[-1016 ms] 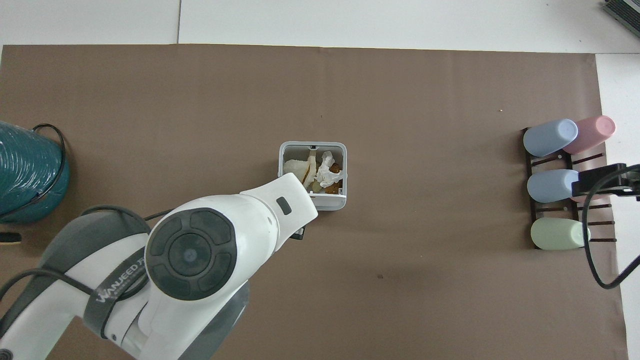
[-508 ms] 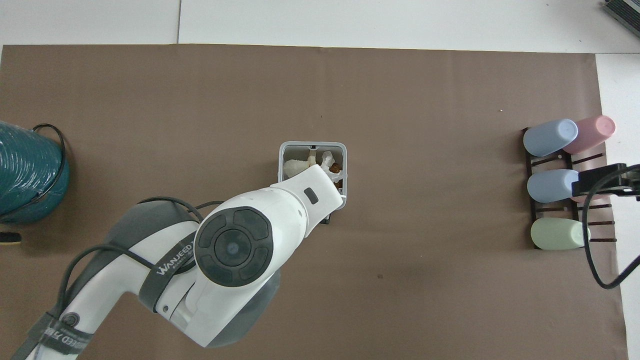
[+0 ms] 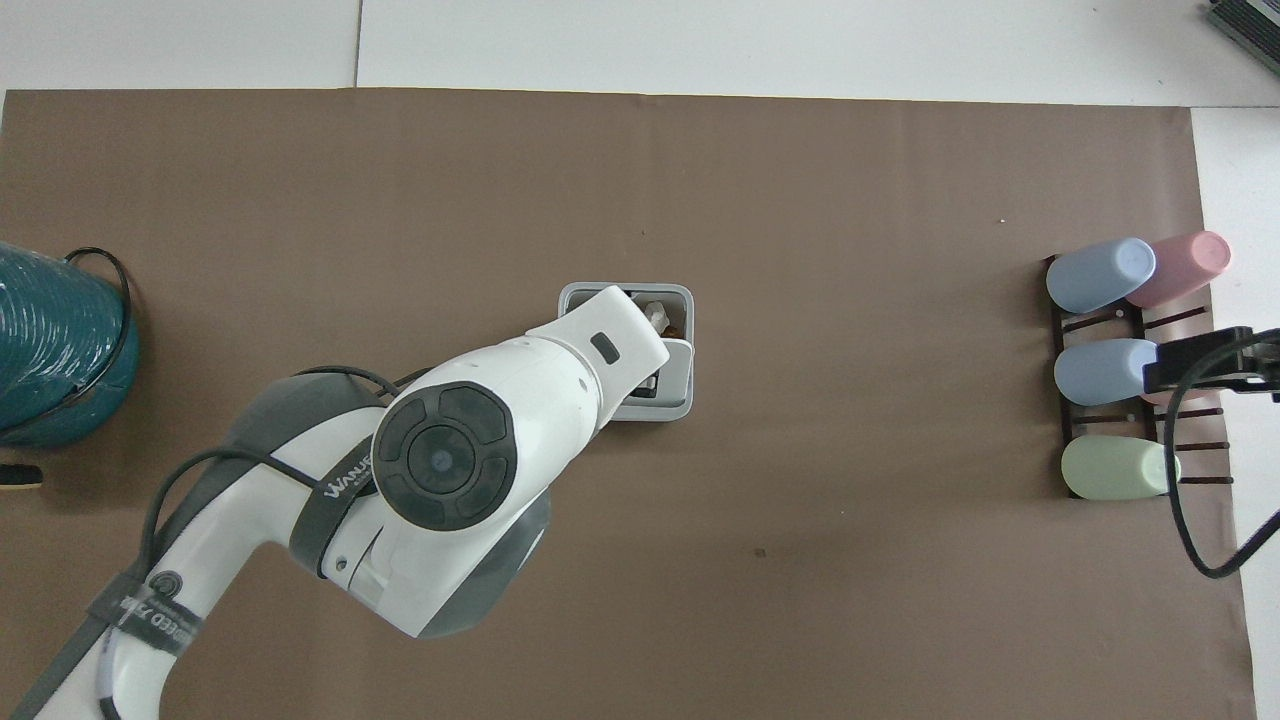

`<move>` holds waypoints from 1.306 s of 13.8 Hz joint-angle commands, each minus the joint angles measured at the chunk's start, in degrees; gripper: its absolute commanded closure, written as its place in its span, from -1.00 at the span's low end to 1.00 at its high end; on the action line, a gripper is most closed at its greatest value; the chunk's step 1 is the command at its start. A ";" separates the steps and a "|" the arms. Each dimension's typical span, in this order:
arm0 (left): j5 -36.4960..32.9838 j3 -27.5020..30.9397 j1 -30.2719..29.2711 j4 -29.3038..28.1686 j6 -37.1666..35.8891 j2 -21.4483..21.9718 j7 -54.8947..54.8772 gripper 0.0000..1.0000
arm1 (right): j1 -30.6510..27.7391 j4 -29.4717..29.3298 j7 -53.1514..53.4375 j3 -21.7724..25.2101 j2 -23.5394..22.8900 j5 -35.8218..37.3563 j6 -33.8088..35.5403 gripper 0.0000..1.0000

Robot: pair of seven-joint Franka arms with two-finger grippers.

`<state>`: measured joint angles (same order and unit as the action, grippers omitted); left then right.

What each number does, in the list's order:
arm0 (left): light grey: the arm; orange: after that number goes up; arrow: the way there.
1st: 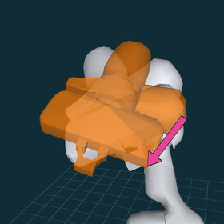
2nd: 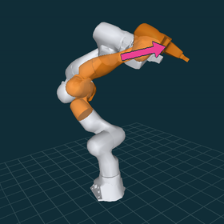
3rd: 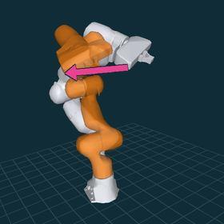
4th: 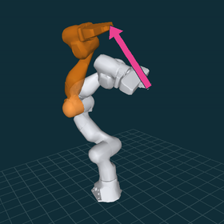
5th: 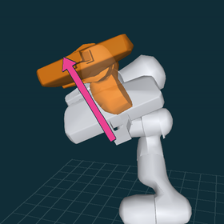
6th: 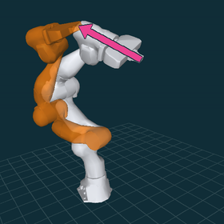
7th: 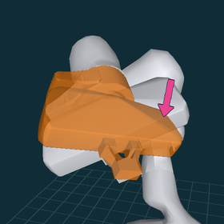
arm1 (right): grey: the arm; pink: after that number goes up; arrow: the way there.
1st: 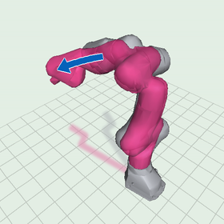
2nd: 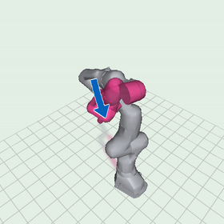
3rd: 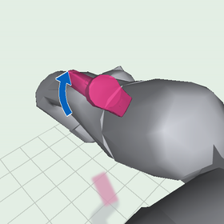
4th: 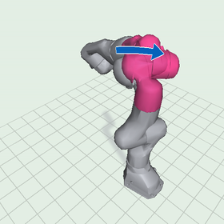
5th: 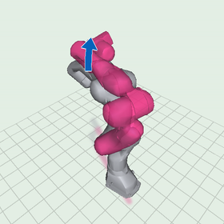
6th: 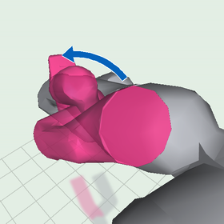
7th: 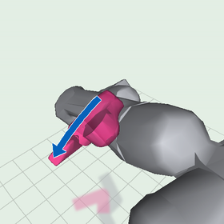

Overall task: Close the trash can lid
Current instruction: 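Lower the white lid onto the bin top with the left gripper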

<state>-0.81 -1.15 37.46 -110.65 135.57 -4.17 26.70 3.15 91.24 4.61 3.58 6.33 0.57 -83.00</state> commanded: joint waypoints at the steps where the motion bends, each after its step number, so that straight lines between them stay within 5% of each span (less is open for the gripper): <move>1: 0.10 -0.26 -1.50 1.05 3.46 -2.33 0.55 1.00 | -0.07 0.08 -1.09 0.20 0.52 -0.84 0.91 -1.00; 14: 0.02 -0.08 -2.57 10.54 7.08 -16.83 1.34 1.00 | -0.07 0.08 -1.09 0.20 0.52 -0.84 0.91 -1.00; 18: -0.25 -0.08 -2.57 10.19 7.08 -17.28 1.34 1.00 | -0.07 0.08 -1.09 0.20 0.52 -0.84 0.91 -1.00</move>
<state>-0.81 -1.15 34.94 -101.15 142.19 -19.64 27.34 3.15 91.24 4.61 3.58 6.33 0.57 -83.00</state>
